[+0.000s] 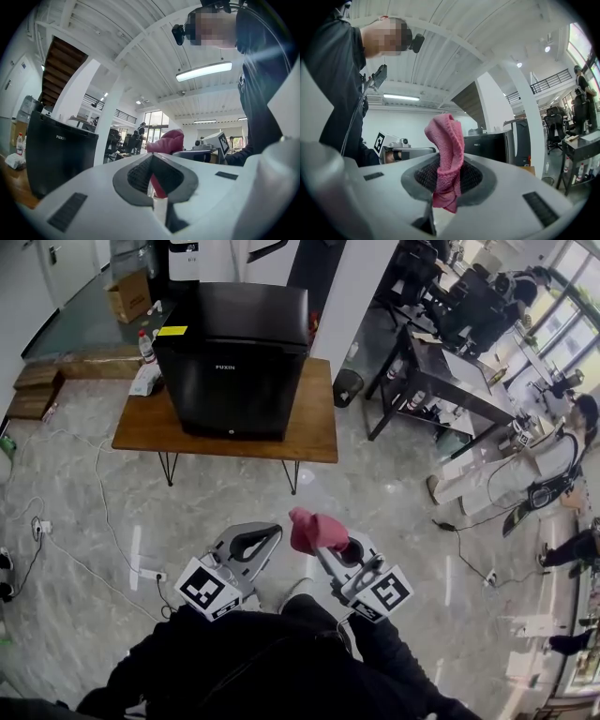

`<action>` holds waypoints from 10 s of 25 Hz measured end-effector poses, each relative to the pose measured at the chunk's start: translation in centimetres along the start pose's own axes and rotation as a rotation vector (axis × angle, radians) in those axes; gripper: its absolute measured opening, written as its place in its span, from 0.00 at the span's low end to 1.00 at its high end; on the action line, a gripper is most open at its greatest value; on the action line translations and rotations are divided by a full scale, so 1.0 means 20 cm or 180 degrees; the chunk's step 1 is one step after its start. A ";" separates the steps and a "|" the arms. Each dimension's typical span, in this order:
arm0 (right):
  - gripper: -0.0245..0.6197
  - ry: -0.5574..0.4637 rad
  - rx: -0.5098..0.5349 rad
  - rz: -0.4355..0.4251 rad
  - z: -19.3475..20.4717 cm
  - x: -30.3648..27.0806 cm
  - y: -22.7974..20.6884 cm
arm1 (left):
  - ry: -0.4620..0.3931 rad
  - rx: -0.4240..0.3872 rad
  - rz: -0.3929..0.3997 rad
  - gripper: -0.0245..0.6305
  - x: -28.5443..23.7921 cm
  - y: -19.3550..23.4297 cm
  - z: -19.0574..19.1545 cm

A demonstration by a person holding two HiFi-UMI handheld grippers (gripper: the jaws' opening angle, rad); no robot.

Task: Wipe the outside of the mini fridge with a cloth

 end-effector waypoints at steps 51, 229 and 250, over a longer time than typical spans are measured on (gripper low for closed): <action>0.16 -0.0139 0.1258 0.0002 -1.09 -2.01 -1.84 | -0.0132 -0.0568 -0.0602 0.05 -1.10 2.25 -0.95; 0.15 0.0754 0.3464 0.0464 0.21 -2.88 -0.47 | 0.0003 -0.0482 -0.1339 0.05 0.41 2.53 -0.14; 0.14 0.1521 0.3247 0.0292 1.32 -2.91 -0.72 | 0.0761 0.0060 -0.1032 0.05 0.32 2.71 0.95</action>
Point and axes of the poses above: the fingertips, and each gripper's own axes: x backward along the fingers, y to its left, z out of its underside, the point moved 4 cm from there along x, backward along the fingers, and after that the axes turned 3 degrees about -x, right-handed, at the moved point
